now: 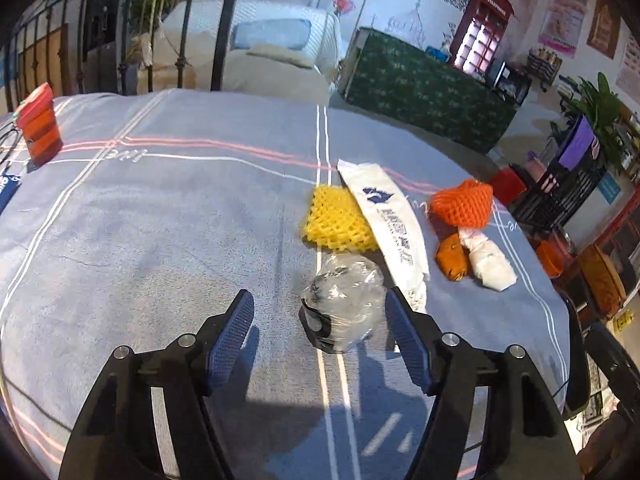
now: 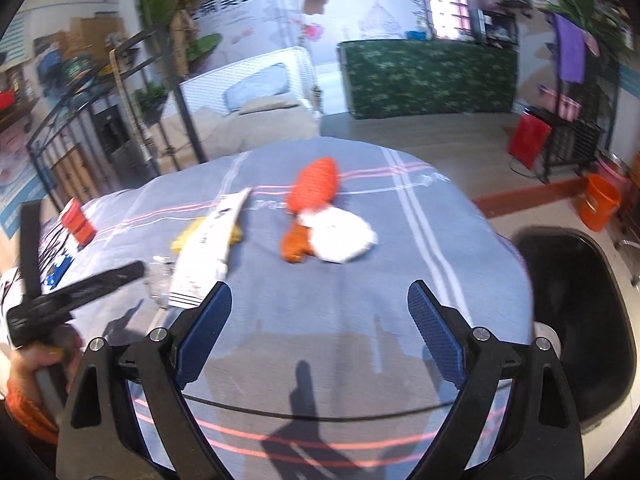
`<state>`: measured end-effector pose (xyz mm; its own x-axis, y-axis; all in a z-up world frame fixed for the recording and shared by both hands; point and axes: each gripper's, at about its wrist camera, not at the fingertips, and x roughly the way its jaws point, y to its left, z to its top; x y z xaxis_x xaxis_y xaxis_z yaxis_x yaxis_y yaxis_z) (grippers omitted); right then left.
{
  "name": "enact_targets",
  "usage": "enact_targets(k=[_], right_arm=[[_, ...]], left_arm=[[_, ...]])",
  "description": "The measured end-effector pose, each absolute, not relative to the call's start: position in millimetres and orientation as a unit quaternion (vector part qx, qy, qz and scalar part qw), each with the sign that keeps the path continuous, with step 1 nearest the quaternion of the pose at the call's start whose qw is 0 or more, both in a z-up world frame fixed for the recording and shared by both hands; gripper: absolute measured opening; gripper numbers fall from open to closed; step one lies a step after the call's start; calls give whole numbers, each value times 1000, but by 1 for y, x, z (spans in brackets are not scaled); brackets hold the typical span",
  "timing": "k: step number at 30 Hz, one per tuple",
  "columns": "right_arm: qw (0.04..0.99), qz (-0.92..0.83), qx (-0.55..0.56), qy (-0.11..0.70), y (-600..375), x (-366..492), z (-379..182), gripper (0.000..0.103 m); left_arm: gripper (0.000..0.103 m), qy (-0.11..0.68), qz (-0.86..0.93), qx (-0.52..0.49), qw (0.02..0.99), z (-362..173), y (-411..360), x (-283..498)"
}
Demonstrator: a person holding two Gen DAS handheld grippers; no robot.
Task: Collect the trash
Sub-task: 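Grasp the clear plastic bag with the left gripper, then grasp the white printed paper bag with the right gripper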
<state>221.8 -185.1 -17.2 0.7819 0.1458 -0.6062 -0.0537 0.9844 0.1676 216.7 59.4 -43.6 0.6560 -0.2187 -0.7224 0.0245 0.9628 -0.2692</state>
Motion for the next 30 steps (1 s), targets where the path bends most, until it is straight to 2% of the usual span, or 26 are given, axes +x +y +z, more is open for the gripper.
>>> enact_targets(k=[4,7,9,12,18,26,27,30], right_arm=[[939,70,65,331,-163,227,-16,89],[936,87,68,335,-148,237,-14,89],[933,98,72,339,-141,249,-12,89],[928,109,81,348,-127,266,-16,89],[912,117,76,385,-103,299,-30,89],[879,120,-19,461,-49,342,-62,89],[875,117,-30,468,-45,346,-65,87],[867,110,-63,482,-34,354,-79,72]], left_arm=[[66,420,-87,-104,897,-54,60,226],[57,431,-109,-119,888,-61,61,234],[45,440,-131,-133,878,-66,68,243],[35,428,-133,-132,884,-63,69,237],[33,385,-98,-161,903,-46,104,216],[33,363,-50,-179,913,-34,135,197],[33,362,-49,-181,913,-34,136,196],[33,363,-52,-185,912,-33,135,197]])
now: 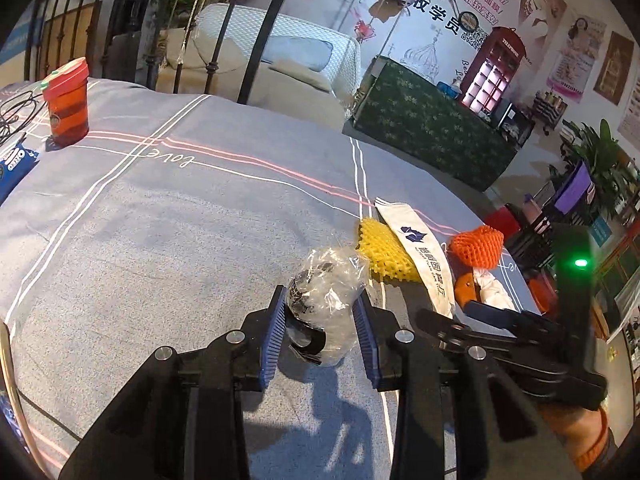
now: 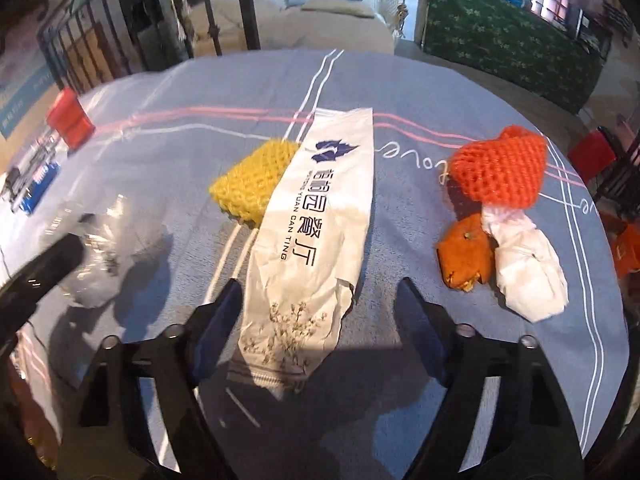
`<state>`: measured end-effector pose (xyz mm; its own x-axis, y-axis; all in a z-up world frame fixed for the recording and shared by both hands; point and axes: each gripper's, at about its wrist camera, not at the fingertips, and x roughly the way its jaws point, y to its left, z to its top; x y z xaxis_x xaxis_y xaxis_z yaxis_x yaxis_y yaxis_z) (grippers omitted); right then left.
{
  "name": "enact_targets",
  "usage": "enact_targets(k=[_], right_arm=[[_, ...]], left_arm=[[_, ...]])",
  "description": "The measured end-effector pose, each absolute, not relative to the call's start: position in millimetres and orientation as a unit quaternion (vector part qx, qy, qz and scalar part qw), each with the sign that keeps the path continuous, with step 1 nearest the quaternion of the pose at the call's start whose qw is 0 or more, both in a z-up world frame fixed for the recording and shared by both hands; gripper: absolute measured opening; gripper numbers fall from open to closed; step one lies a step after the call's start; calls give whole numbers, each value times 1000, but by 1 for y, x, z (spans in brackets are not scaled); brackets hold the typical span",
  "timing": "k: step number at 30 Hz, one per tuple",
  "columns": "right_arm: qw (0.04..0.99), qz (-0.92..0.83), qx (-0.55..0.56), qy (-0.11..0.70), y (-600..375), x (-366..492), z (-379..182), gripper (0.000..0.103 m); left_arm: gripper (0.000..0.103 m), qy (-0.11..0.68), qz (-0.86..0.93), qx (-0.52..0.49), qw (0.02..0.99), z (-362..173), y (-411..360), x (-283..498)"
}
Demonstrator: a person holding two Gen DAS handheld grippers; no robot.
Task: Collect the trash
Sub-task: 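Grasp the white printed paper bag with the right gripper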
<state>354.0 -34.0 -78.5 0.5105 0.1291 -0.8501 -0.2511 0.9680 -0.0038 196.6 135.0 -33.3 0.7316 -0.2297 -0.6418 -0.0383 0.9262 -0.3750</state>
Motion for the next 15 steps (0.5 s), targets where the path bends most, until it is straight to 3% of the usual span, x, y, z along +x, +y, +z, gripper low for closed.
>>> enact_targets(k=[2,3,6,15], right_arm=[[865,109,-66,486,-33,356,-82,56],[864,109,-63,487,-34,356,-83,42],[875,103,-63,468,-41,348,-76,27],[903,109,-39,413,-69,308,-40,20]], left_arm=[[33,362,-54,-187,911,-33,135,196],[33,362,-54,-188,911,-34,134,196],[33,359,-56,-186,913,-33,132,195],[33,356,-71,-175,915,-29,115,187]])
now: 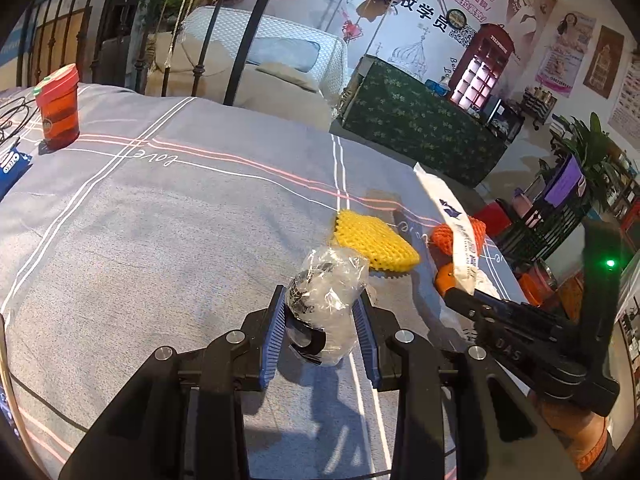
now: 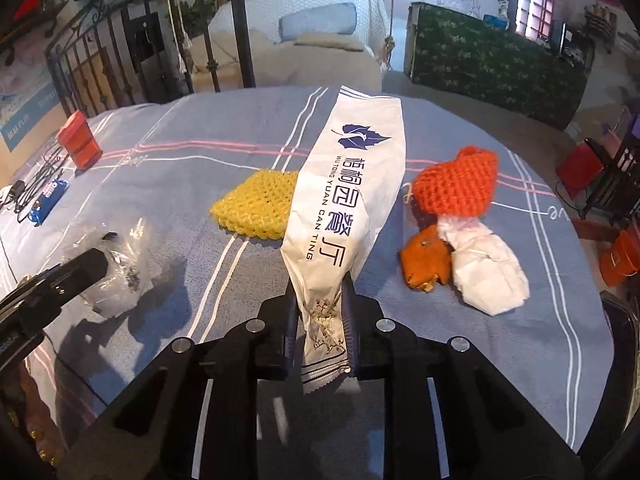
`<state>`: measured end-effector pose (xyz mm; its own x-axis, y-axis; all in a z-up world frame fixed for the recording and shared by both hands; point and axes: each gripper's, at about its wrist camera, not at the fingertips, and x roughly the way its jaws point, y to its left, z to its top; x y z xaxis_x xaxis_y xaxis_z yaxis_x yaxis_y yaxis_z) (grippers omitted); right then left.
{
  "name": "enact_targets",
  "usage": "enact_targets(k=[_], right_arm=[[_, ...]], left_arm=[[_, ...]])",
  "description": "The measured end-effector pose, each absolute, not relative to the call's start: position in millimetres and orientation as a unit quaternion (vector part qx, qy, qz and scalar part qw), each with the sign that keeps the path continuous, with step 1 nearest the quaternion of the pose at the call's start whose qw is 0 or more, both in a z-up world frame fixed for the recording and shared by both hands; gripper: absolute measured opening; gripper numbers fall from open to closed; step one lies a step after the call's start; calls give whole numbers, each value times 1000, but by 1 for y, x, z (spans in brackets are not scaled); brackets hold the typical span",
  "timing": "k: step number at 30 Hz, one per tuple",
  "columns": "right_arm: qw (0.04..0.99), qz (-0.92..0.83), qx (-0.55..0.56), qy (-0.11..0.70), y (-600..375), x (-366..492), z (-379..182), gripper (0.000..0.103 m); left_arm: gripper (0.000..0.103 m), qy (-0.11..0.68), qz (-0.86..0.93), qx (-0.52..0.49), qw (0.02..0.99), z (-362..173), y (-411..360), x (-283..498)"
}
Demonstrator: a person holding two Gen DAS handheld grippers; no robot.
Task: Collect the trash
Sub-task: 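Grasp the white printed paper bag with the right gripper, then carry the paper bag into the bin and open the right gripper while left carries plastic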
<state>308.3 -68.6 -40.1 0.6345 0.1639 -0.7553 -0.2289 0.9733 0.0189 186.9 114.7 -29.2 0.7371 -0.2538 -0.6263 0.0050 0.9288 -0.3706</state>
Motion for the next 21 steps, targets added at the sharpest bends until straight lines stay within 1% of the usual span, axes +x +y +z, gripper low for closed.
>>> enact_targets(k=[12,21], right_arm=[[924,112,-27,365,-99,253,-10,20],[931,93,-14,352,-123,233,-6,20]], left_arm=[[33,337,-99,-158,923,-15,87,177],[33,332,-128,-140,924,-11,58,170]])
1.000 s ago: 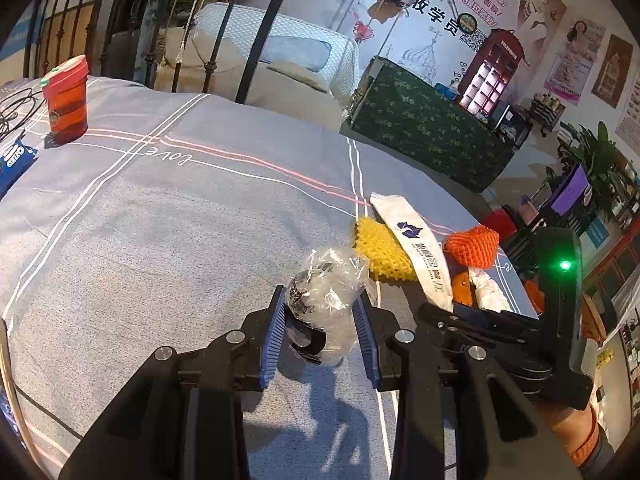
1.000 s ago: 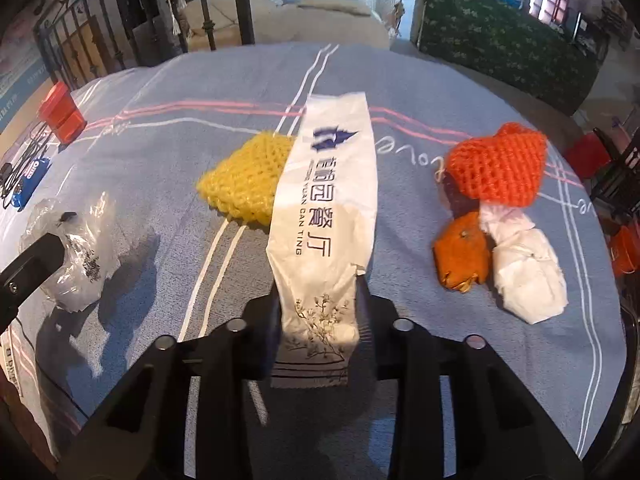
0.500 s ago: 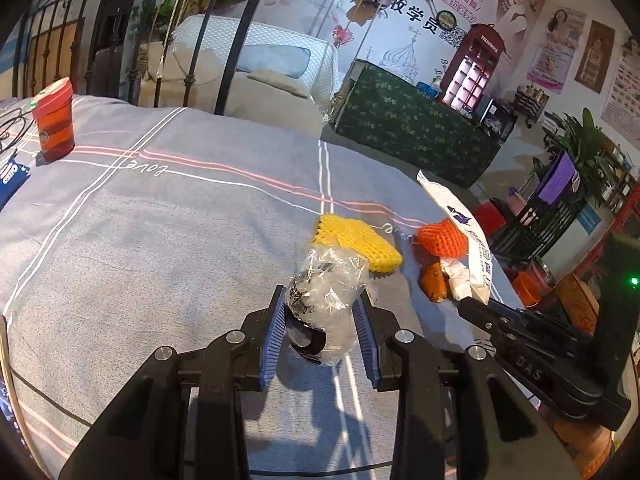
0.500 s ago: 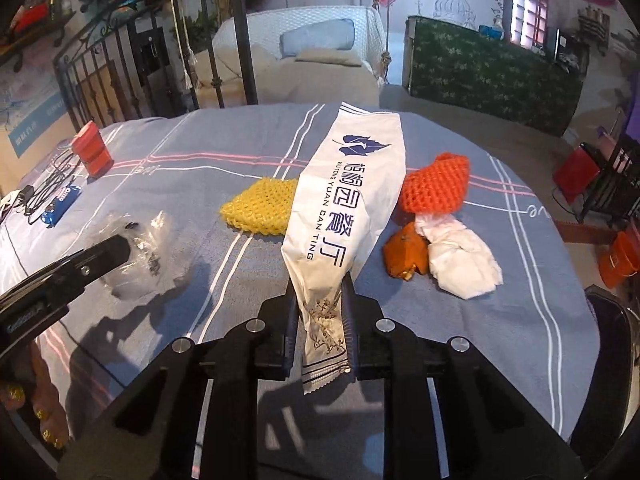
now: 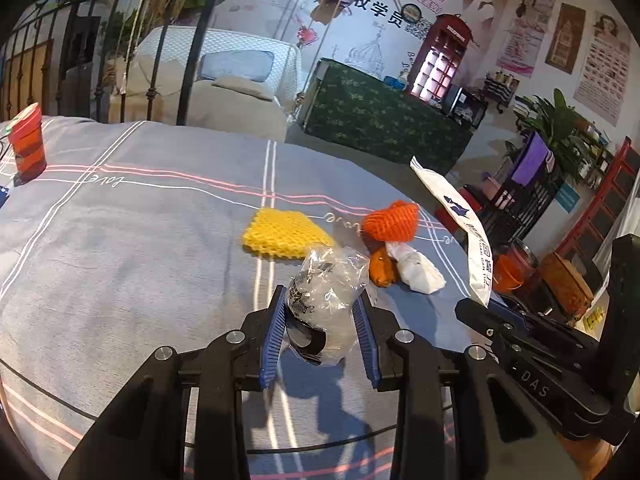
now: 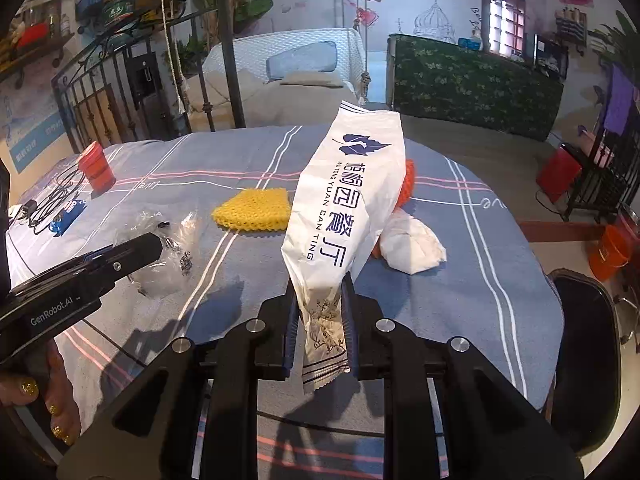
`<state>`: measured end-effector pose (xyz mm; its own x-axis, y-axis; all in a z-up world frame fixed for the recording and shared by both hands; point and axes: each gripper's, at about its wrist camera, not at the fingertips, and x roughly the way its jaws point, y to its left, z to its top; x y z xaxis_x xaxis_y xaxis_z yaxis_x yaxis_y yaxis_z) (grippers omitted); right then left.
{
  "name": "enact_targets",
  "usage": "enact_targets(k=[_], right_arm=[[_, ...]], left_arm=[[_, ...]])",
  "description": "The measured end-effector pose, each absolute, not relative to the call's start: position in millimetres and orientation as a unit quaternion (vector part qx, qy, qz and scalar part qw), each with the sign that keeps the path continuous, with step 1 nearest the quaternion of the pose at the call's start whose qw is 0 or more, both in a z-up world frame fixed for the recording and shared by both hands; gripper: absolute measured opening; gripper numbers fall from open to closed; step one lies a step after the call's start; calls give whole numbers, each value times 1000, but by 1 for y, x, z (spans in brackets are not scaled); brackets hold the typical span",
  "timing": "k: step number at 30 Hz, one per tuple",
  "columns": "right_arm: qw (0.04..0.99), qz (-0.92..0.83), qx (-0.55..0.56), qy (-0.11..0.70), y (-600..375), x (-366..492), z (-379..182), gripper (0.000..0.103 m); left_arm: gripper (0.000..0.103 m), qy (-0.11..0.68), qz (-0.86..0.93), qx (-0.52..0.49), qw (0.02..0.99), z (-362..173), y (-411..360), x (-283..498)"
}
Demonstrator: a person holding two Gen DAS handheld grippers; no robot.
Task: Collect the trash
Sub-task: 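Carry the paper bag into the bin and open the right gripper while left carries plastic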
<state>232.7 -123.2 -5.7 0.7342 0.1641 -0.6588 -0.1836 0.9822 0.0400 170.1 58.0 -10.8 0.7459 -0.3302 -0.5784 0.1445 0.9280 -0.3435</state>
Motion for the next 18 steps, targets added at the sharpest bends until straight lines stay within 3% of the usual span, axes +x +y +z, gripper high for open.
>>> enact_targets(k=[18], right_arm=[[940,27,31,340,-198,201,-16,20]], left_arm=[[33,323,-186,-94,923,-7,-1,158]])
